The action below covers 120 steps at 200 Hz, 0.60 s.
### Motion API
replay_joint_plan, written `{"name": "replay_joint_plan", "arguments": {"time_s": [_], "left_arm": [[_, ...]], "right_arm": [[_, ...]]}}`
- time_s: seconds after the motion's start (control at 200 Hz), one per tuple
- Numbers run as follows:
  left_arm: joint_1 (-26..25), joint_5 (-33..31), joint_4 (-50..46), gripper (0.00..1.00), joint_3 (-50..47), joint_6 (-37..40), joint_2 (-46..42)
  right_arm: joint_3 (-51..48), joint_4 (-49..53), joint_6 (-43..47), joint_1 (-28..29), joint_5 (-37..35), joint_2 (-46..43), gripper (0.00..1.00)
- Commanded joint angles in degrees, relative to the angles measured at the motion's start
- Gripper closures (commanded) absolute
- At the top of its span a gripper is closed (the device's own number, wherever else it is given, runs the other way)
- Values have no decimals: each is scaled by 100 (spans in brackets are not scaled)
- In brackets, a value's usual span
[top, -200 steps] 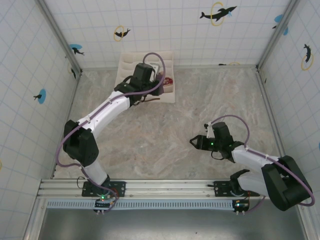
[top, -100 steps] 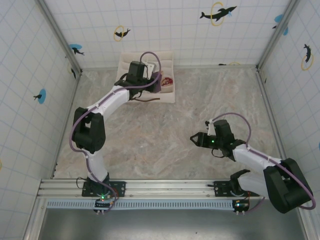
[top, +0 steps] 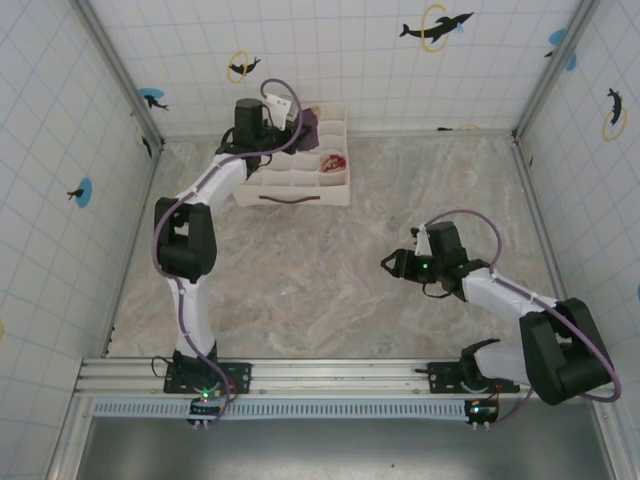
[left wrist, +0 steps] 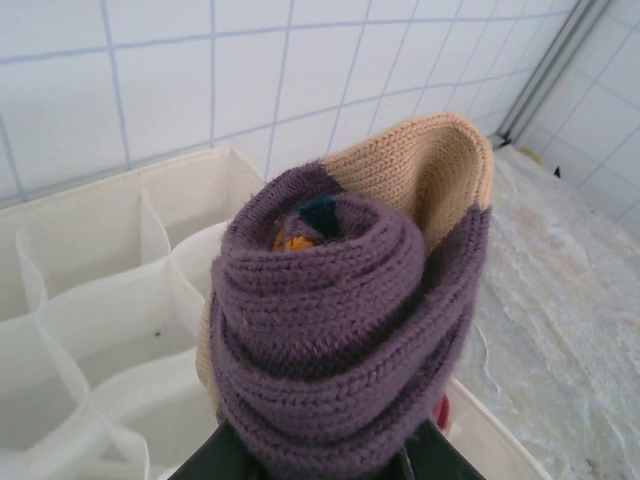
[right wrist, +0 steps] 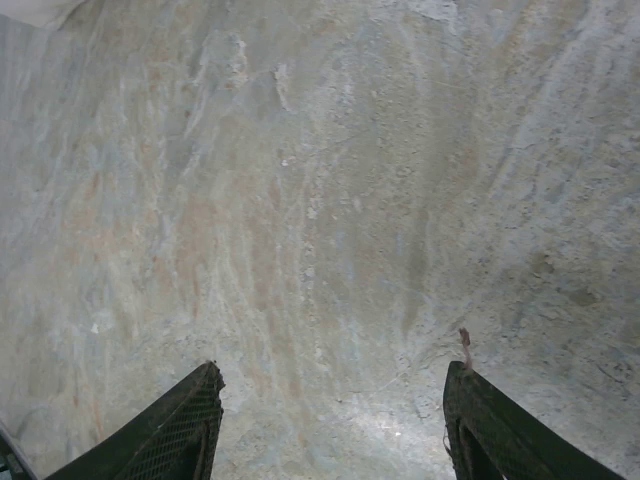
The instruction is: Roll the socks
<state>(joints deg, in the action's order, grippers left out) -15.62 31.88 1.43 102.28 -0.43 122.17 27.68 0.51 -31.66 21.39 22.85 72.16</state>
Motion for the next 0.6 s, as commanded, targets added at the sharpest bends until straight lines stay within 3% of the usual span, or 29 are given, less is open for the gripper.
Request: {"name": "replay_joint_plan", "arguments": {"time_s": [0.0, 0.245, 0.595], "left_arm": [[94, 804, -38, 100, 389, -42, 290], [269, 1424, -274, 100, 433, 42, 426], [287, 1472, -662, 100, 407, 324, 561]], "right_arm": [[241, 295, 72, -79, 87, 186, 40], [332, 230, 19, -115, 185, 489, 40], [282, 208, -7, -111, 232, 537, 40]]}}
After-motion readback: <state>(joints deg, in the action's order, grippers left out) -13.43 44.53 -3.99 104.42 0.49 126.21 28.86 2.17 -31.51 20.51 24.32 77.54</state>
